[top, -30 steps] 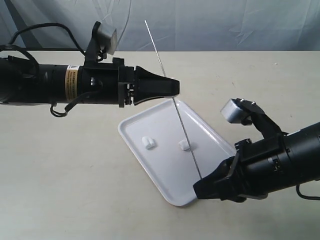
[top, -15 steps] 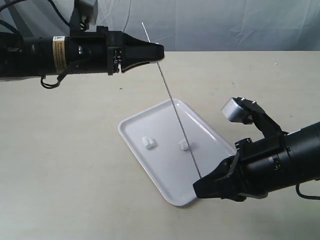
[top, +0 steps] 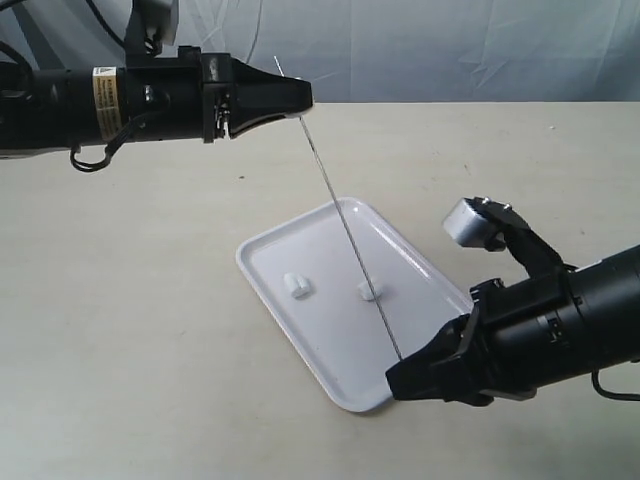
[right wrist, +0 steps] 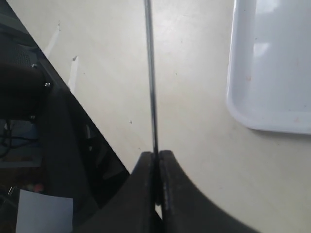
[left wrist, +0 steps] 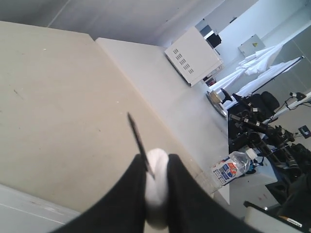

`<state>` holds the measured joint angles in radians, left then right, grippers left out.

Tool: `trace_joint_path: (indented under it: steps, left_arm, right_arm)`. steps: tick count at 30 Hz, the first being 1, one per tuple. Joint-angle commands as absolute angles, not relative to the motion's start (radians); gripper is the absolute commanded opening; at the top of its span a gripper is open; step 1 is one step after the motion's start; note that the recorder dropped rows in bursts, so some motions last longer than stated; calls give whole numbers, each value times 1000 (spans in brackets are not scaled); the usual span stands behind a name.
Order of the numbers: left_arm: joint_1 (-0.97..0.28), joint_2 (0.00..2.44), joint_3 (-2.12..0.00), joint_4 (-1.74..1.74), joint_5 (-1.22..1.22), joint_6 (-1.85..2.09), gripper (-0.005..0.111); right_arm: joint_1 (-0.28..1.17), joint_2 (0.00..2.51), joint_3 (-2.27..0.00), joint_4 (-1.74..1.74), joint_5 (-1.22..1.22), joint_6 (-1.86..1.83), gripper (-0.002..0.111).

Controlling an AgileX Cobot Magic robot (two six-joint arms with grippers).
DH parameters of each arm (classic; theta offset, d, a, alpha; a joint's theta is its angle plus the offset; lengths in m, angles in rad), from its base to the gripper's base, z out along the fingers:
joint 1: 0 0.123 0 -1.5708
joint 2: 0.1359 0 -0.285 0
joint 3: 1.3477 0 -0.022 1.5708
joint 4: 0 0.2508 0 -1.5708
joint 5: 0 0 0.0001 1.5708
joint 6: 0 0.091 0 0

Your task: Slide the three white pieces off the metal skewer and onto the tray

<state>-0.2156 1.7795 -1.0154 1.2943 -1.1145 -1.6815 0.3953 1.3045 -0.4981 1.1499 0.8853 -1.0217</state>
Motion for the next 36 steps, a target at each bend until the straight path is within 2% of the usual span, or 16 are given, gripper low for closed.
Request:
trace_joint_path:
  steps: [1,10,17,23,28,36]
  left_arm:
    - [-146,1774,-1058,1123,-1062,-1668,9]
    - [-97,1774,-1088,1164,-1078,-1715,9]
    - [-65,1774,-1088,1181,-1057,-1689,3]
    - [-51,1776,-1088,1476,-931,-1803,3]
    - [-93,1848,-1088,1702,-939,-1983,3]
    - [-247,2022,-1088,1658,-1024,-1973,3]
  right_arm:
    - [398,1307,-471,1048,980,-1020,-1]
    - [398,1307,-471,1031,980,-1020,-1]
    - [398,1307,-471,1024,988,-1020,-1]
    - [398,1286,-473,1024,981,-1020,-1]
    - [398,1210,-510,1040,971,-1020,-1]
    - [398,1160,-574,1015,964,-912,-1]
